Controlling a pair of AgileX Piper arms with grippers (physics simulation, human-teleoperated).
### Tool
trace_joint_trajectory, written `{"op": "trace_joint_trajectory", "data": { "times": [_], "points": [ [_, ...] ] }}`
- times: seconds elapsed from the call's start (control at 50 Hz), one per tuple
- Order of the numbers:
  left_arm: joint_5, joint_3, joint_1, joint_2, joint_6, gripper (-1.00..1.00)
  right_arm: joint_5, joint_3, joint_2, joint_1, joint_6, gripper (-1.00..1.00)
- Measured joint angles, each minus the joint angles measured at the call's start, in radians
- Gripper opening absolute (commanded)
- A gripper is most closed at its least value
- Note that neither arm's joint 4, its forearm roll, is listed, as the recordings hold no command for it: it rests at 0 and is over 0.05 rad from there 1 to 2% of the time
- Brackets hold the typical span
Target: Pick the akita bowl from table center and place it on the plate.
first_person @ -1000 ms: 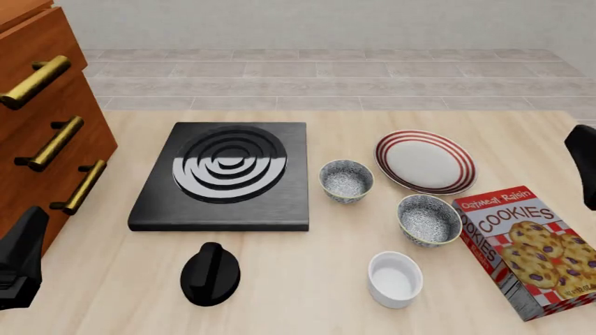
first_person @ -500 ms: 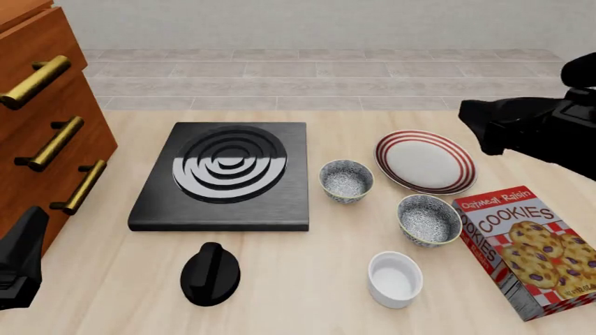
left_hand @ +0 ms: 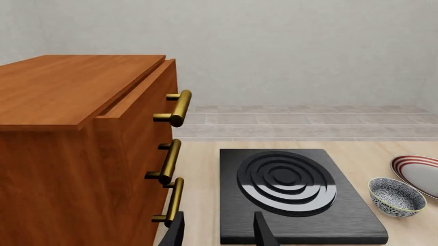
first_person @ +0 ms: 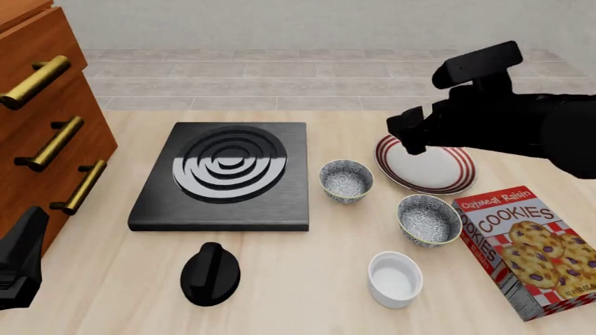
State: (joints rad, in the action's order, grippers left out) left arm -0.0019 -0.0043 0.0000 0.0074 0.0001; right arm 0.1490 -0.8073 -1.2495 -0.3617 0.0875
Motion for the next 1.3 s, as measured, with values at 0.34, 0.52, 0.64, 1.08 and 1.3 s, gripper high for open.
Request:
{"op": "trace_joint_trajectory", "data": {
  "times": [0.34,0.52,0.64,1.08,1.3],
  "points": [
    [0.000,0.000,0.000,0.000,0.000,1.00,0.039,-0.075,-0.176,-0.101,0.163,1.00],
    [0.000,0.000,0.000,0.000,0.000,1.00,0.062,-0.105,-0.239,-0.135,0.230,1.00],
    [0.000,0.000,0.000,0.000,0.000,1.00,0.082,-0.124,-0.274,-0.148,0.274,1.00],
    [0.000,0.000,0.000,0.000,0.000,1.00,0.066,-0.145,-0.392,-0.153,0.450,1.00],
    [0.000,0.000,0.000,0.000,0.000,1.00,0.025,-0.144,-0.445,-0.147,0.499,1.00]
  ]
}}
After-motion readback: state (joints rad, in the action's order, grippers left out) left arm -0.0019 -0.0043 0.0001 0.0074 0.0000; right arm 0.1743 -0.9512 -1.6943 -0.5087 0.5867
